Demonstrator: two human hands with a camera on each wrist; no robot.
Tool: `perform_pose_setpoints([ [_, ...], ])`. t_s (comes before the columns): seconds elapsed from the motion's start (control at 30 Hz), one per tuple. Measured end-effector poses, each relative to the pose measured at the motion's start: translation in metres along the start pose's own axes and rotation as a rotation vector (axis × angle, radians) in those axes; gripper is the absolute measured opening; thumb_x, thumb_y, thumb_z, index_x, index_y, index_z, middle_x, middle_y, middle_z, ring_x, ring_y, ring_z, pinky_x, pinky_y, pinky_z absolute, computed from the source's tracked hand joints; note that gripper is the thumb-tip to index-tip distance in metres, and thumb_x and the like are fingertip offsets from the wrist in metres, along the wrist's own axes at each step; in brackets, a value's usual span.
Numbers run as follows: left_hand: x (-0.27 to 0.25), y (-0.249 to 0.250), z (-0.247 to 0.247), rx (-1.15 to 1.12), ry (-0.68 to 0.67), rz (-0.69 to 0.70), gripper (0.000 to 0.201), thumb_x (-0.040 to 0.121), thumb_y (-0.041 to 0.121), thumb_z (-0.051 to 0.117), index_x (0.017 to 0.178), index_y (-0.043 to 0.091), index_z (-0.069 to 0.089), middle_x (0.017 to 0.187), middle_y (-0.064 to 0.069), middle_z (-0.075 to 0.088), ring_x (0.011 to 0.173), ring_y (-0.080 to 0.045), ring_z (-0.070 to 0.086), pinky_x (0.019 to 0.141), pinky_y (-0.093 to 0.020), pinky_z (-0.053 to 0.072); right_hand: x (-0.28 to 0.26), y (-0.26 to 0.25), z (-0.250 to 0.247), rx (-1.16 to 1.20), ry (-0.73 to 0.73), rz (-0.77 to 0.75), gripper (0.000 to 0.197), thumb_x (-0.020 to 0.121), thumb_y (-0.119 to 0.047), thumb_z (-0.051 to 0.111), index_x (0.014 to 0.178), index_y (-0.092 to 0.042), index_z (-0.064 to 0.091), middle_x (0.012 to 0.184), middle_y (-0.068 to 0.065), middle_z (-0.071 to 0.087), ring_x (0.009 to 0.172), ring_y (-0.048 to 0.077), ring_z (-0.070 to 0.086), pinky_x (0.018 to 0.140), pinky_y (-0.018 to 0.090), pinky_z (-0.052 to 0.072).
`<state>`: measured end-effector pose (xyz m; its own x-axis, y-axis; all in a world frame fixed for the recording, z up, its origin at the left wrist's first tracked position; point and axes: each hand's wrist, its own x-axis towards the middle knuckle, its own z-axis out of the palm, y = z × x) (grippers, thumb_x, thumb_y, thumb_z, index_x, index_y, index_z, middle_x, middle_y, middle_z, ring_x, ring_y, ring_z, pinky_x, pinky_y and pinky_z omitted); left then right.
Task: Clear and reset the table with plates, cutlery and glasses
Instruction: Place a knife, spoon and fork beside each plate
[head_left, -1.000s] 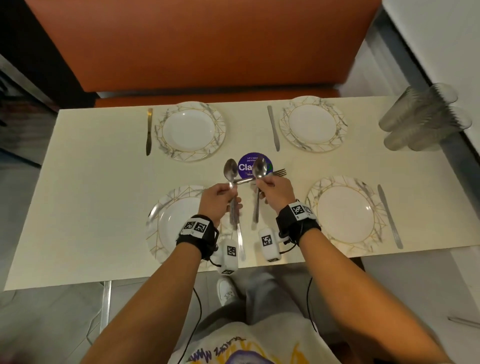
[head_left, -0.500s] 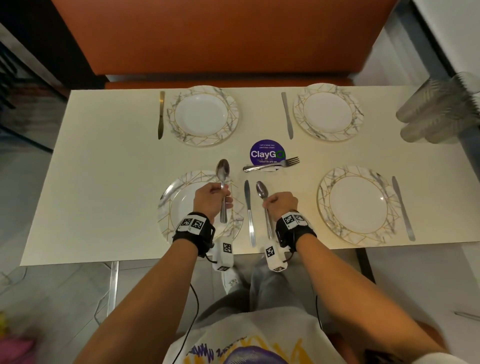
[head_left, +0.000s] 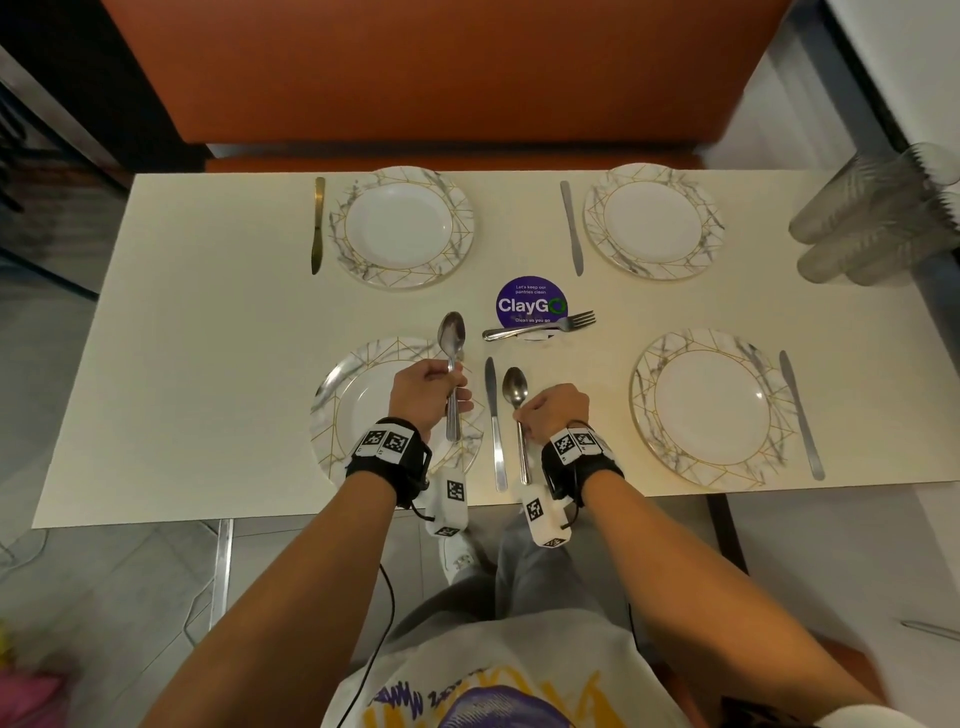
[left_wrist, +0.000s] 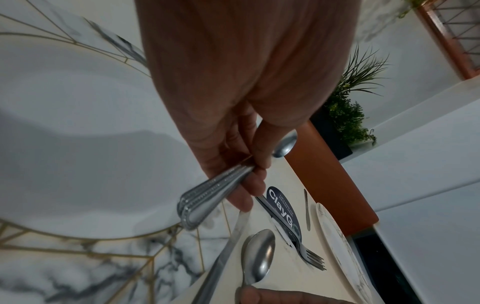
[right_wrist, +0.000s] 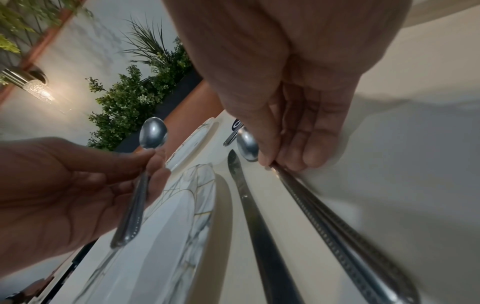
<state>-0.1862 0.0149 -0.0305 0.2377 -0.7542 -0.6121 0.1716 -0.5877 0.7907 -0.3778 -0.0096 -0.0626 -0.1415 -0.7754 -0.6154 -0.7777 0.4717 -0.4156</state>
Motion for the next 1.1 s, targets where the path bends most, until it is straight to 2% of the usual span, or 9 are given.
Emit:
perform_pose_setpoints([
  [0.17, 0.002, -0.002, 0.001, -0.013, 0.001, 0.000, 0.009, 0.094, 0.001, 0.070, 0.104, 0.000, 0.070, 0.096, -0.019, 0.072, 0.084, -0.031, 0.073, 0.078, -0.048, 0.065, -0.001, 0.001, -0.001, -0.008, -0.002, -0.007, 0.023, 0.079, -0.024, 0.084, 0.096, -0.008, 0.081, 0.096, 0.005, 0.078, 0.091, 0.018, 0.071, 0.081, 0.024, 0.057],
  [0.37, 0.004, -0.005, 0.003, 0.027, -0.015, -0.005, 0.019, 0.090, 0.009, 0.077, 0.108, 0.002, 0.074, 0.102, -0.024, 0.075, 0.086, -0.031, 0.075, 0.076, -0.046, 0.065, -0.008, 0.004, -0.007, 0.092, 0.113, -0.095, 0.014, 0.087, -0.019, 0.071, 0.091, -0.009, 0.080, 0.088, 0.005, 0.077, 0.071, 0.012, 0.062, 0.060, 0.016, 0.045],
  [0.47, 0.002, -0.001, 0.008, 0.087, -0.042, 0.015, 0.018, 0.088, 0.017, 0.081, 0.104, 0.010, 0.077, 0.100, -0.014, 0.078, 0.090, -0.029, 0.076, 0.078, -0.041, 0.065, -0.013, 0.002, -0.018, 0.216, 0.129, -0.222, 0.012, 0.088, -0.024, 0.070, 0.091, -0.015, 0.078, 0.086, -0.001, 0.076, 0.075, 0.014, 0.068, 0.074, 0.028, 0.056],
  [0.53, -0.001, 0.004, 0.017, 0.107, -0.069, 0.025, 0.018, 0.087, 0.019, 0.082, 0.102, 0.011, 0.077, 0.098, -0.010, 0.079, 0.089, -0.024, 0.076, 0.072, -0.032, 0.062, -0.015, -0.001, -0.028, 0.304, 0.135, -0.274, 0.014, 0.089, -0.029, 0.070, 0.095, -0.018, 0.077, 0.088, -0.003, 0.076, 0.078, 0.016, 0.071, 0.081, 0.034, 0.059],
  [0.6, -0.006, 0.010, 0.030, 0.124, -0.111, 0.031, 0.019, 0.086, 0.019, 0.083, 0.102, 0.010, 0.077, 0.095, -0.010, 0.080, 0.086, -0.023, 0.077, 0.068, -0.029, 0.061, -0.018, -0.004, -0.038, 0.380, 0.146, -0.313, 0.017, 0.091, -0.031, 0.069, 0.099, -0.017, 0.076, 0.090, -0.002, 0.076, 0.075, 0.013, 0.070, 0.075, 0.029, 0.057],
  [0.7, -0.015, 0.014, 0.054, 0.131, -0.190, 0.044, 0.021, 0.084, 0.015, 0.084, 0.101, 0.005, 0.076, 0.092, -0.014, 0.080, 0.080, -0.026, 0.078, 0.069, -0.033, 0.063, -0.022, -0.006, -0.056, 0.444, 0.151, -0.337, 0.022, 0.093, -0.036, 0.068, 0.102, -0.017, 0.076, 0.086, -0.004, 0.075, 0.062, 0.006, 0.066, 0.061, 0.018, 0.048],
  [0.8, -0.023, 0.018, 0.081, 0.176, -0.202, 0.087, 0.018, 0.082, 0.012, 0.085, 0.097, 0.005, 0.078, 0.084, -0.008, 0.079, 0.068, -0.013, 0.073, 0.060, -0.023, 0.057, -0.022, 0.003, -0.073, 0.475, 0.128, -0.341, 0.021, 0.090, -0.037, 0.071, 0.100, -0.019, 0.076, 0.082, -0.003, 0.075, 0.060, 0.009, 0.067, 0.051, 0.014, 0.045],
  [0.9, -0.026, 0.023, 0.108, 0.195, -0.245, 0.102, 0.020, 0.081, 0.007, 0.085, 0.099, 0.001, 0.077, 0.085, -0.010, 0.078, 0.070, -0.014, 0.073, 0.060, -0.023, 0.057, -0.016, 0.020, -0.094, 0.509, 0.115, -0.342, 0.020, 0.088, -0.031, 0.075, 0.096, -0.012, 0.077, 0.079, 0.002, 0.075, 0.062, 0.012, 0.067, 0.051, 0.014, 0.045],
  [1.1, -0.032, 0.029, 0.188, 0.228, -0.357, 0.118, 0.023, 0.085, 0.012, 0.083, 0.103, 0.001, 0.074, 0.094, -0.014, 0.079, 0.081, -0.020, 0.077, 0.068, -0.031, 0.062, 0.003, 0.075, -0.158, 0.564, 0.127, -0.297, 0.022, 0.090, -0.029, 0.072, 0.098, -0.010, 0.077, 0.081, 0.003, 0.076, 0.065, 0.010, 0.067, 0.053, 0.013, 0.045],
])
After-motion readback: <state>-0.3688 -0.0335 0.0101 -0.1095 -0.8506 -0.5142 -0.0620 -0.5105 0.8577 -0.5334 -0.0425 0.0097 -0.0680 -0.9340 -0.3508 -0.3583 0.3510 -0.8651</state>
